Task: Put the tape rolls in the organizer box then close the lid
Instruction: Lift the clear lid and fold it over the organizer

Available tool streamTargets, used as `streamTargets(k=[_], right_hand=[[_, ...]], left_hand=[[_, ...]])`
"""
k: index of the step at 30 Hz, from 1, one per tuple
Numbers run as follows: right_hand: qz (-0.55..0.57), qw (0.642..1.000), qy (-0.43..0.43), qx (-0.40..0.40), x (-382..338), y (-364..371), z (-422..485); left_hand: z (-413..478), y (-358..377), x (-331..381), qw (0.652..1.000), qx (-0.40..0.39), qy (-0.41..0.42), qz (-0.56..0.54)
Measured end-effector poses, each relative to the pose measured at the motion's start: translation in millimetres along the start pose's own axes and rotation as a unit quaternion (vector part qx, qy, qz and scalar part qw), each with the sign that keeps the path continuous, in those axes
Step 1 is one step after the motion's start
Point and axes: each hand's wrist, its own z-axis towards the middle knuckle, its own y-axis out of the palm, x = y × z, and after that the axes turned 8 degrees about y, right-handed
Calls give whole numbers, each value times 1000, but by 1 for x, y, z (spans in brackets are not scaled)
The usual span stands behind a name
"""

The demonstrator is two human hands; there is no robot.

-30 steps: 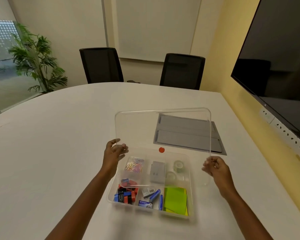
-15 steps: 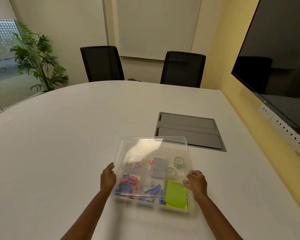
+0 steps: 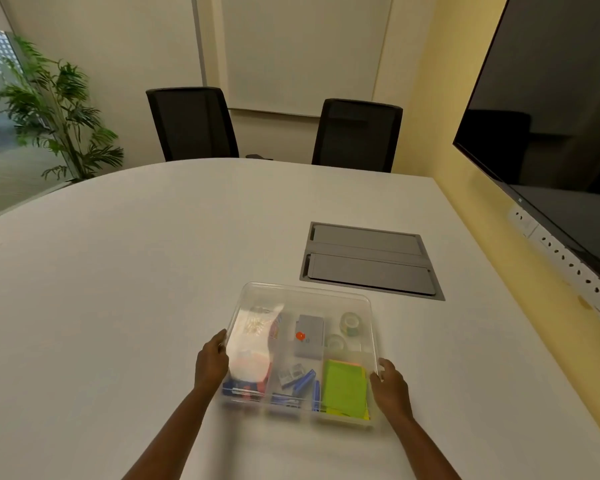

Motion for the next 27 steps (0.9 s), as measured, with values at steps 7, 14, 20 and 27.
streamTargets(k=[7, 14, 20, 27], right_hand=[[48, 999, -15, -14, 23, -1, -18], [67, 997, -34, 20, 39, 10, -36], [77, 996, -40, 31, 39, 14, -34], [-20, 995, -81, 58, 44, 18, -33]], left_hand=[[-21, 7, -22, 997, 38, 5, 70], [-39, 7, -19, 981, 87, -11, 171], [-37, 12, -27, 985, 108, -19, 134], [-36, 15, -29, 980, 124, -15, 152]])
